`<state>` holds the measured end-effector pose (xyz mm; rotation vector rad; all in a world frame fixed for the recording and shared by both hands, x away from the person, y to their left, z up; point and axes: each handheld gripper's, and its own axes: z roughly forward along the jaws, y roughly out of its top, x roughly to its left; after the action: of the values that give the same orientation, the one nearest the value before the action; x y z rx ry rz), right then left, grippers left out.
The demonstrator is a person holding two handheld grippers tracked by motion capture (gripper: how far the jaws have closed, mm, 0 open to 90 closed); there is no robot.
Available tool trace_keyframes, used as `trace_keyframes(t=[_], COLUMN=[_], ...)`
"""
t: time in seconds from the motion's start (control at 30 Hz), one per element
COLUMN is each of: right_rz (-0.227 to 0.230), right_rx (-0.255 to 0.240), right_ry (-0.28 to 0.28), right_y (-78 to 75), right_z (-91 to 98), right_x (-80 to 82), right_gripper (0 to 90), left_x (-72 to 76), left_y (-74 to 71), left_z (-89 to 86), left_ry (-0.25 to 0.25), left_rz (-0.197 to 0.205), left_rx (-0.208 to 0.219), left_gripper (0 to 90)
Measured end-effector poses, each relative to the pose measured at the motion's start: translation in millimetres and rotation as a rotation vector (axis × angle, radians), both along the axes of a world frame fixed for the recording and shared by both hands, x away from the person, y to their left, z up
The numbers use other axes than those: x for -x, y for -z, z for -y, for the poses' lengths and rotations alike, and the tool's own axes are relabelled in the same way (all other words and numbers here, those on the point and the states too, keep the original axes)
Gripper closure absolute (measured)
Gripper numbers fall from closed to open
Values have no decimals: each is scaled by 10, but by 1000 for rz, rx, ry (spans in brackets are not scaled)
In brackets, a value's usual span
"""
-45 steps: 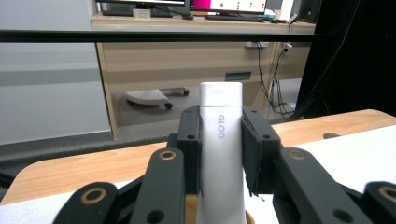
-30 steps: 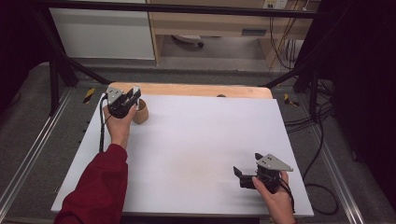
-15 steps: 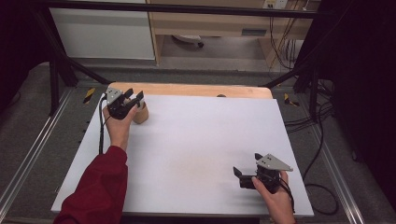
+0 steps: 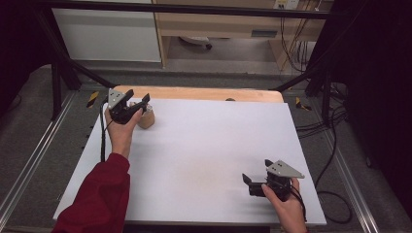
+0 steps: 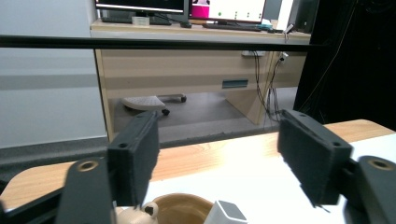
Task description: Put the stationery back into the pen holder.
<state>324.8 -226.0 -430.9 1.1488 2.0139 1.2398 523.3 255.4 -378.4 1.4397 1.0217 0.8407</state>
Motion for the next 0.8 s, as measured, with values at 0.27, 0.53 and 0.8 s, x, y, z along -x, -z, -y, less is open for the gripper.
trace_keyframes(t=[0.27,0.53,0.8], right_rz=[-3,-4,-4], right_rx=[0,-2,0], right_ry=[1,0,-2], right_y=[0,0,0], right_z=[-7,-11,-11], right_x=[1,2,2], right_gripper=[29,27,27], left_x=[10,41,73], left_y=[-23,-59,-100], left_z=[35,70,127], left_ry=[-7,9,9], left_rz=[0,18,35], left_rx=[-5,-26,-57], left_gripper=[106,47,31])
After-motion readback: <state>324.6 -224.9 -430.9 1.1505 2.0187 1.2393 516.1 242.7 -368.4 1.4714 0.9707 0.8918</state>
